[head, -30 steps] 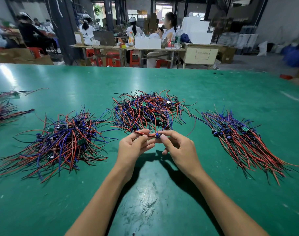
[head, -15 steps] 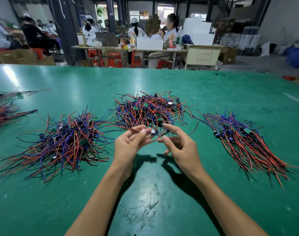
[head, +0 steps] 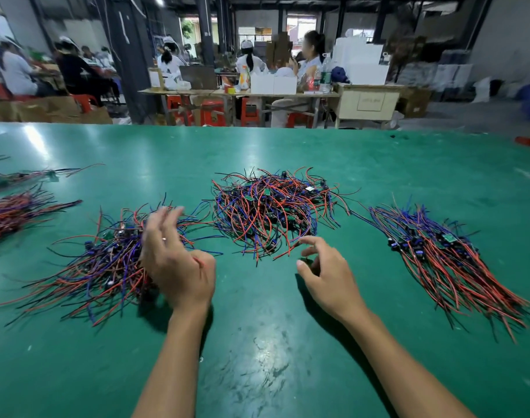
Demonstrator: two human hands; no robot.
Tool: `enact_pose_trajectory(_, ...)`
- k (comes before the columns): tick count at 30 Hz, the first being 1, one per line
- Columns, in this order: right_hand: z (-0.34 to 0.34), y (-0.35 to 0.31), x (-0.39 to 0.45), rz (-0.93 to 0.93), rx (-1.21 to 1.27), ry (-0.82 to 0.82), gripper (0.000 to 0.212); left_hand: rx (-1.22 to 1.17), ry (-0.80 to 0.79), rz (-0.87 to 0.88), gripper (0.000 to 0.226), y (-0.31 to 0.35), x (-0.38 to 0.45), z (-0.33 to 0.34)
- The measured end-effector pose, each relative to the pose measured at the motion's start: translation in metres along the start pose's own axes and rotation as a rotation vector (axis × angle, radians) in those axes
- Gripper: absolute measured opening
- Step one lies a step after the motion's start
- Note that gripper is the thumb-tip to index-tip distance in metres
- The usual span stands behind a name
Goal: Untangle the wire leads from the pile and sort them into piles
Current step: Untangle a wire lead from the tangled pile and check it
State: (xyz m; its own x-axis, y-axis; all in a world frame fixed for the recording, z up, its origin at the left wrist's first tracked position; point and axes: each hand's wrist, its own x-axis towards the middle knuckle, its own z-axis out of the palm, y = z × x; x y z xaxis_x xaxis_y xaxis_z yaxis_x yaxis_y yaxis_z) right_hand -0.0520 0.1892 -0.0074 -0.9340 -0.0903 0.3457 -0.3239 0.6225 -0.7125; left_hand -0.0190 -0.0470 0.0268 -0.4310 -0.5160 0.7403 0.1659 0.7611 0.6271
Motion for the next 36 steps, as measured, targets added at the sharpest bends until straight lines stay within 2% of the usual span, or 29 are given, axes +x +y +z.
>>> enact_pose_trajectory(2, 0.0, 0.002, 0.01, 0.046, -0.038, 0.059, 0.038, 0.019, -0.324, 0.077, 0.065, 0.004, -0.003, 0.001)
enact_pose_trajectory(4, 0.002, 0.001, 0.023, 0.184, 0.002, 0.097, 0.037, 0.089, -0.616, -0.045, 0.057, 0.005, -0.006, 0.002)
enact_pose_trajectory(6, 0.004, 0.002, 0.037, 0.28, -0.077, 0.119, 0.034, 0.18, -0.71, -0.145, 0.052, 0.004, -0.007, 0.001)
enact_pose_trajectory(9, 0.005, 0.001, 0.052, 0.309, -0.232, 0.116, 0.038, 0.182, -0.696, -0.172, 0.058, 0.004, -0.006, -0.002)
enact_pose_trajectory(11, 0.008, -0.003, 0.056, 0.284, -0.308, 0.112, 0.047, 0.138, -0.609, -0.21, 0.048, 0.004, -0.005, -0.002)
enact_pose_trajectory(13, 0.009, -0.004, 0.057, 0.227, -0.391, 0.102, 0.053, 0.126, -0.508, -0.244, 0.056, 0.008, -0.006, 0.001)
enact_pose_trajectory(16, 0.009, -0.002, 0.055, 0.173, -0.432, 0.098, 0.04, 0.175, -0.435, -0.288, 0.069, 0.012, -0.01, 0.005)
enact_pose_trajectory(18, 0.008, -0.002, 0.055, 0.187, -0.379, 0.141, 0.025, 0.256, -0.418, -0.293, 0.058, 0.01, -0.011, 0.008)
enact_pose_trajectory(20, 0.007, -0.001, 0.054, 0.21, -0.337, 0.169, 0.021, 0.301, -0.378, -0.228, 0.033, 0.008, -0.012, 0.011)
enact_pose_trajectory(22, 0.005, 0.0, 0.053, 0.209, -0.368, 0.142, 0.031, 0.241, -0.325, -0.126, 0.016, 0.011, -0.015, 0.013)
enact_pose_trajectory(26, 0.002, 0.0, 0.05, 0.179, -0.375, 0.132, 0.027, 0.081, -0.387, 0.08, 0.017, 0.025, -0.025, 0.017)
enact_pose_trajectory(29, 0.005, -0.006, 0.043, 0.03, -0.387, 0.162, 0.02, 0.025, -0.458, 0.205, 0.014, 0.031, -0.031, 0.019)
enact_pose_trajectory(32, 0.004, -0.012, 0.032, -0.075, -0.223, 0.234, 0.017, -0.046, -0.507, 0.22, 0.012, 0.033, -0.034, 0.02)
enact_pose_trajectory(34, 0.003, -0.015, 0.022, -0.104, 0.027, 0.242, 0.013, -0.11, -0.555, 0.186, 0.012, 0.032, -0.034, 0.022)
enact_pose_trajectory(36, 0.001, -0.023, 0.011, -0.027, 0.37, 0.185, 0.013, -0.181, -0.639, 0.151, 0.019, 0.035, -0.034, 0.023)
